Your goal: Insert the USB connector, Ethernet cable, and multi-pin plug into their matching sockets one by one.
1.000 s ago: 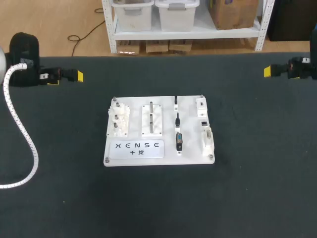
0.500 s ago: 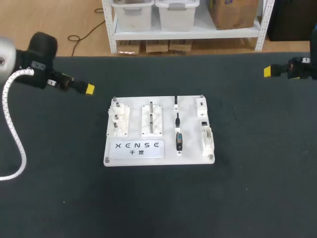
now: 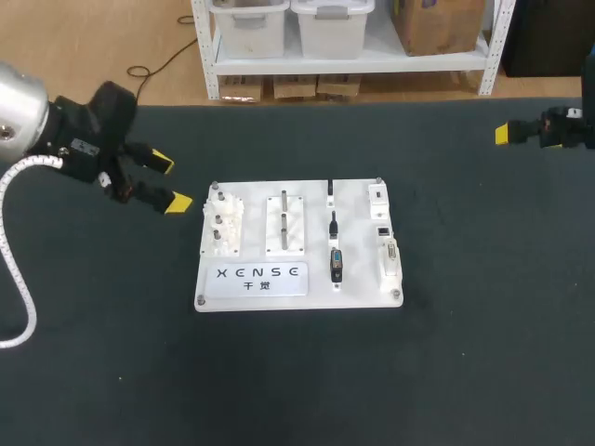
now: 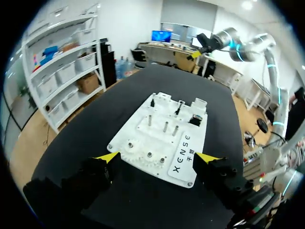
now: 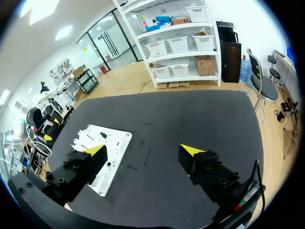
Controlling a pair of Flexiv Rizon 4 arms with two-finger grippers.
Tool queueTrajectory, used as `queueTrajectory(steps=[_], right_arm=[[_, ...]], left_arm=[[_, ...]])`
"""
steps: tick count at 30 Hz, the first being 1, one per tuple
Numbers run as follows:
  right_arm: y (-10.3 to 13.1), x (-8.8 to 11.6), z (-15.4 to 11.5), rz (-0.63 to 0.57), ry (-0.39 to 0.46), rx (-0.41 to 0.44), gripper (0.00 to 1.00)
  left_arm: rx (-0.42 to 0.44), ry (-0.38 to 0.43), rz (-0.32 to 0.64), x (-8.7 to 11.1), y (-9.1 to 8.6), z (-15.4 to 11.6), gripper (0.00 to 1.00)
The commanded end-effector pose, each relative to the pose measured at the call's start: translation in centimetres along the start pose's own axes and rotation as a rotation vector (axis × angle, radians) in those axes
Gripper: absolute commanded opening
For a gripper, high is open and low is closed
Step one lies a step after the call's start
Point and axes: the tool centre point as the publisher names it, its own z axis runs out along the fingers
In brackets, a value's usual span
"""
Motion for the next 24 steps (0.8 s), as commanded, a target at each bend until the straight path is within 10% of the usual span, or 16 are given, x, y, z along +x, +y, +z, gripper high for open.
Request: queueTrajectory(steps=[1, 24], right_arm=[[0.05, 0.01, -0.06, 0.000, 0.001, 0.003, 1.00], [0.05, 0.01, -0.06, 0.000, 0.001, 0.003, 1.00]], left_arm=[[0.242, -0.018, 0.236, -0.49, 0.49, 0.83, 1.00], [0.256, -0.074, 0.128, -0.87, -0.24, 1.19, 1.00]])
